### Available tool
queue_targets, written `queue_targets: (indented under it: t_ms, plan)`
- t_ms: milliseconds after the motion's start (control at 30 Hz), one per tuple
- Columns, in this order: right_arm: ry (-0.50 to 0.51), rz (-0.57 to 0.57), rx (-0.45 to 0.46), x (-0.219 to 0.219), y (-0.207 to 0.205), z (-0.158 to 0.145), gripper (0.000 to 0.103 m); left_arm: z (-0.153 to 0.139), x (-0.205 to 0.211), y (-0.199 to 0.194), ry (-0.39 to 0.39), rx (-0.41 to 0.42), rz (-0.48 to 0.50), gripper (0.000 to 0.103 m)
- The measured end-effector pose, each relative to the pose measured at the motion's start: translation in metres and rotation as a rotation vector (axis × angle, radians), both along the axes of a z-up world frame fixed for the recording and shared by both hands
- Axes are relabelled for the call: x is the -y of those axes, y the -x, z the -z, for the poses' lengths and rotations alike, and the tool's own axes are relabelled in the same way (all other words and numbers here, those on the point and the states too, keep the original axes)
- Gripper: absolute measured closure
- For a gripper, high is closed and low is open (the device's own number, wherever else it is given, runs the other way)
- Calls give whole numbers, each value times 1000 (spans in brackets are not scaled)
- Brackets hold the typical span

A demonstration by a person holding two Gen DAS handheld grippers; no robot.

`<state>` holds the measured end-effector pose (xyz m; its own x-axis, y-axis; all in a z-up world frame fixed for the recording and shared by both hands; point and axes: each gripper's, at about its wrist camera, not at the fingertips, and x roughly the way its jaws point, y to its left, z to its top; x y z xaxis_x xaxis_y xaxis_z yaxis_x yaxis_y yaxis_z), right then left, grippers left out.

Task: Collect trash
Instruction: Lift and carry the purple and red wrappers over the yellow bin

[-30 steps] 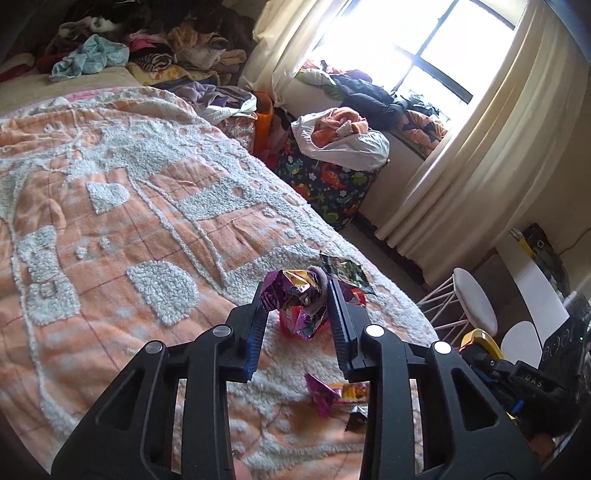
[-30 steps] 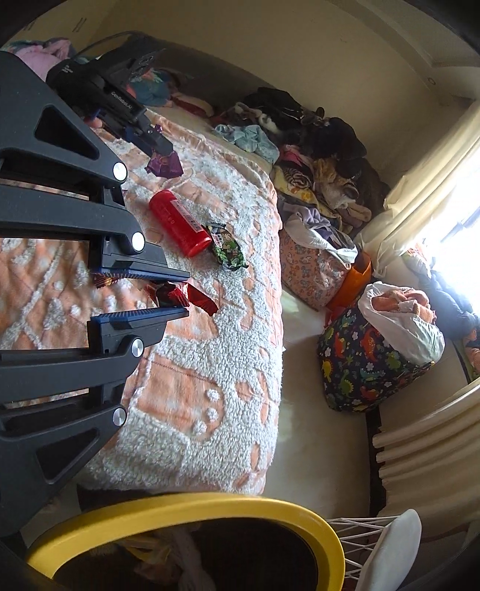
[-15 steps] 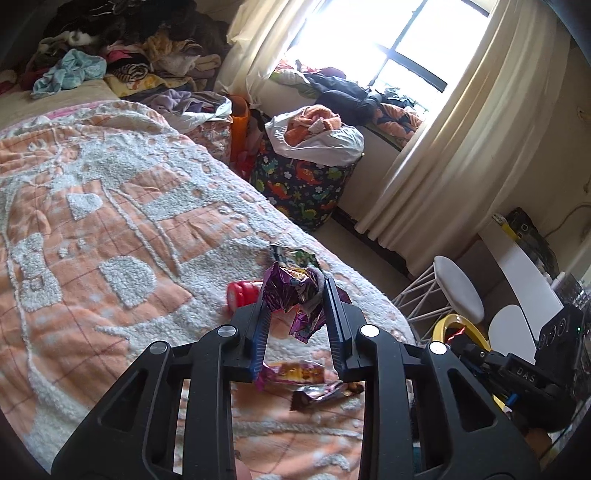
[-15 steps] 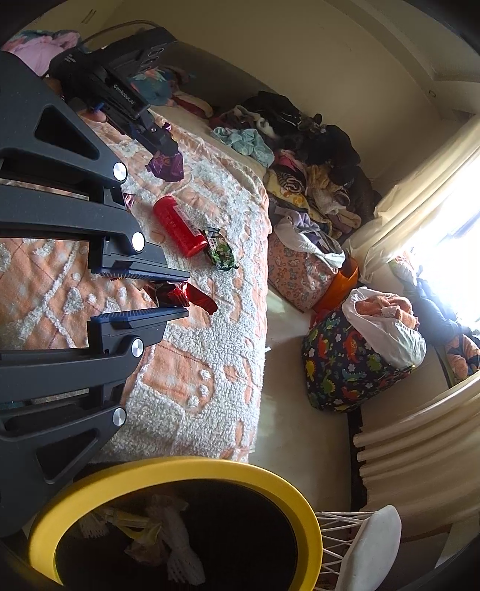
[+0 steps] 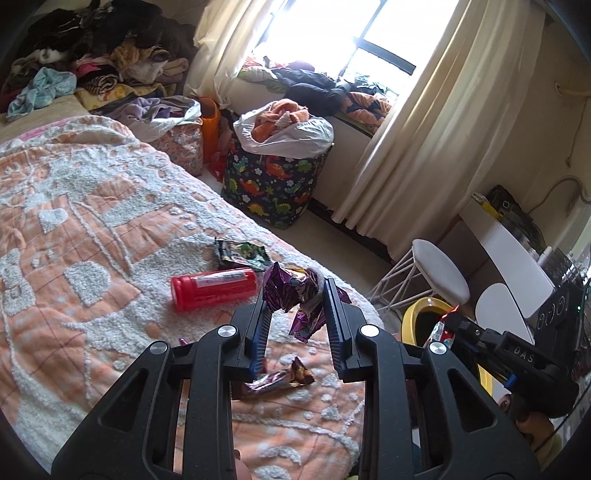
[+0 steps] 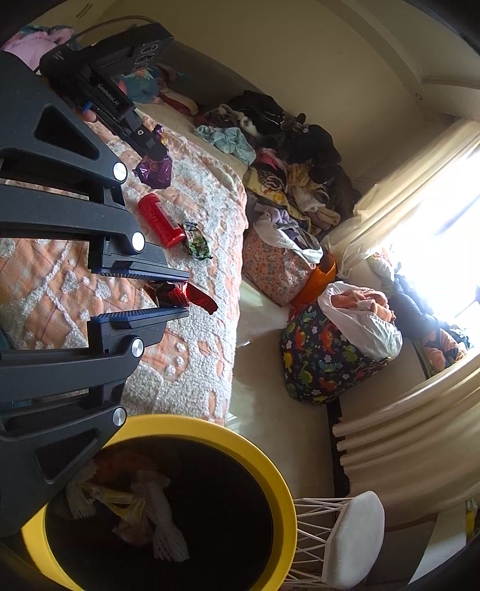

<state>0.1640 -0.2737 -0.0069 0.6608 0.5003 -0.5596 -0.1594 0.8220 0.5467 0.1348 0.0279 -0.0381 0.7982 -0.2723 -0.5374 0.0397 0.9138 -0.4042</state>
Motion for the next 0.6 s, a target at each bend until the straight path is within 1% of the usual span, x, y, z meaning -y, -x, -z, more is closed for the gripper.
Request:
queue_targets:
  t_ms: [333, 600]
  plan:
    - [17, 74, 38, 35, 5, -8, 89, -8, 31, 0, -29, 11, 66, 82]
    - [6, 146, 45, 71, 7, -8, 89, -12, 55, 0, -53, 20, 113, 82]
